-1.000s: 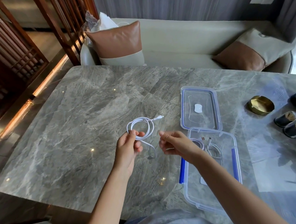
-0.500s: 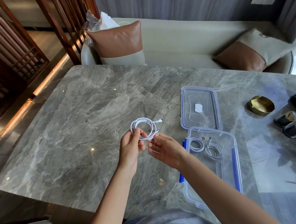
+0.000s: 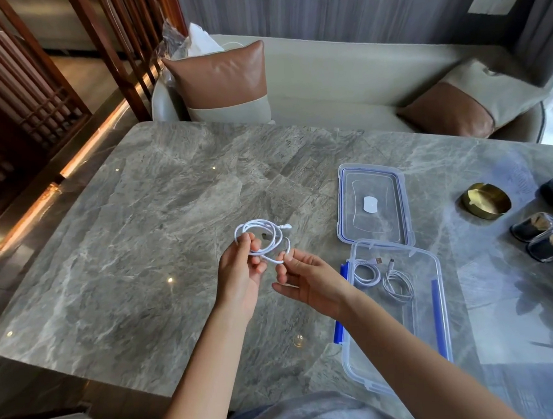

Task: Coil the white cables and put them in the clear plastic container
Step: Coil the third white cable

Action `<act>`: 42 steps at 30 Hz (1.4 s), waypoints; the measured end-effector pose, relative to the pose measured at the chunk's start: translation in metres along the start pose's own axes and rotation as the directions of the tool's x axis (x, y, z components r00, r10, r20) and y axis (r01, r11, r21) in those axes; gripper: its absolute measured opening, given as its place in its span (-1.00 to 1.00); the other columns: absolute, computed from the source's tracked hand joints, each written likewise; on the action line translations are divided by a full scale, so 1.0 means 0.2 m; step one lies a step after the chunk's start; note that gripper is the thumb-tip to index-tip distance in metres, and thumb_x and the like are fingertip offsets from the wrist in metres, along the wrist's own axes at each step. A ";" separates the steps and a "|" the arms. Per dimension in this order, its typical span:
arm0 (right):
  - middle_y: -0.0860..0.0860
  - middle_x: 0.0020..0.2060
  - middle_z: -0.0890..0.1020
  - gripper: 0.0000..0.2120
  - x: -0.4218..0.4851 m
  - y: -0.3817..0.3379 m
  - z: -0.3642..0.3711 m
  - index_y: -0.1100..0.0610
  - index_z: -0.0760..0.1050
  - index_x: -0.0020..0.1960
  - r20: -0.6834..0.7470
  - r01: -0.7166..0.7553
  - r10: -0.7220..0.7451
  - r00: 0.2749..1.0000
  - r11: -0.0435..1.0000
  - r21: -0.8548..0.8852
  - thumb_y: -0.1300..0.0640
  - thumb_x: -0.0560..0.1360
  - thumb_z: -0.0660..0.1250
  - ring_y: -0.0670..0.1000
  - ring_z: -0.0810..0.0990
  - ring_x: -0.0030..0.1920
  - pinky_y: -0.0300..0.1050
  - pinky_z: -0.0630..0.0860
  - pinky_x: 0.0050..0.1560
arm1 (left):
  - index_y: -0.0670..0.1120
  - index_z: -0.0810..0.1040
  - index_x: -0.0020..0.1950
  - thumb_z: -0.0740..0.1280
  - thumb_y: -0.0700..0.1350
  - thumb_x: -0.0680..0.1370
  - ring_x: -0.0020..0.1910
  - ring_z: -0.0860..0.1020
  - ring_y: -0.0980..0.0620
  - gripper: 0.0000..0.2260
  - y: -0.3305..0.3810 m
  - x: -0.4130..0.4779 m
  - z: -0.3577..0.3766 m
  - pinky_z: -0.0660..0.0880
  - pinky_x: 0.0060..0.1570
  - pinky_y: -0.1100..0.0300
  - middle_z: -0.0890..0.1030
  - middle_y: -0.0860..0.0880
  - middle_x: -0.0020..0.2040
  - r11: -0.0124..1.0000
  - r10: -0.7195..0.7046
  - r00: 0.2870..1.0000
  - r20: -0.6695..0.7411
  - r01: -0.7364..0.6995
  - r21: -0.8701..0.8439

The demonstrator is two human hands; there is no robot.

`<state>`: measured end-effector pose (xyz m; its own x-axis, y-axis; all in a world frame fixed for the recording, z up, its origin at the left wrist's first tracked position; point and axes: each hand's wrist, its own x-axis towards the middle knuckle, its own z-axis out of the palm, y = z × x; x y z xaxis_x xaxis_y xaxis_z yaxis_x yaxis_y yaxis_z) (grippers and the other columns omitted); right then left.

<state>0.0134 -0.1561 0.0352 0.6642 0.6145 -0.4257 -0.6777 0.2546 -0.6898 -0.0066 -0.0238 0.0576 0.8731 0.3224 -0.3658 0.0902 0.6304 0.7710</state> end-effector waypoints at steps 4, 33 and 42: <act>-0.03 -0.36 0.58 -0.83 0.01 0.04 0.03 0.12 0.56 -0.17 -0.260 0.152 -0.157 0.953 0.988 -0.041 0.13 0.55 0.26 -0.13 0.56 -0.29 -0.22 0.60 -0.10 | -0.09 0.48 -0.22 0.17 -0.15 0.60 -0.48 0.32 0.18 -0.78 -0.03 -0.01 -0.02 0.31 -0.49 0.37 0.46 0.06 -0.39 0.996 0.029 1.000 -0.001 -0.029 0.083; -0.07 -0.39 0.54 -0.73 -0.03 -0.21 -0.01 0.01 0.53 -0.28 0.060 0.095 -0.099 0.993 0.393 -0.915 0.24 0.54 0.21 -0.18 0.47 -0.37 -0.28 0.40 -0.21 | -0.08 0.60 -0.13 0.26 -0.14 0.56 -0.36 0.38 0.05 -0.86 0.06 0.04 -0.18 0.36 -0.35 0.11 0.46 -0.01 -0.33 0.498 0.009 0.923 0.384 -0.337 0.799; -0.04 -0.34 0.49 -0.80 -0.05 -0.22 -0.03 0.19 0.49 -0.18 0.091 0.132 -0.120 0.989 0.401 -0.906 0.28 0.56 0.14 -0.04 0.45 -0.26 -0.17 0.38 -0.16 | 0.01 0.41 0.00 0.28 -0.21 0.53 -0.12 0.61 0.11 -0.86 -0.02 0.00 -0.14 0.51 -0.13 0.26 0.63 0.06 -0.08 0.428 0.249 0.896 0.367 -0.442 0.789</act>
<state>0.0381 -0.1777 0.0662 0.7091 0.6448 -0.2853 0.1015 -0.4938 -0.8636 -0.0211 -0.0064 0.0391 0.9808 0.1868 0.0552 0.0310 -0.4297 0.9025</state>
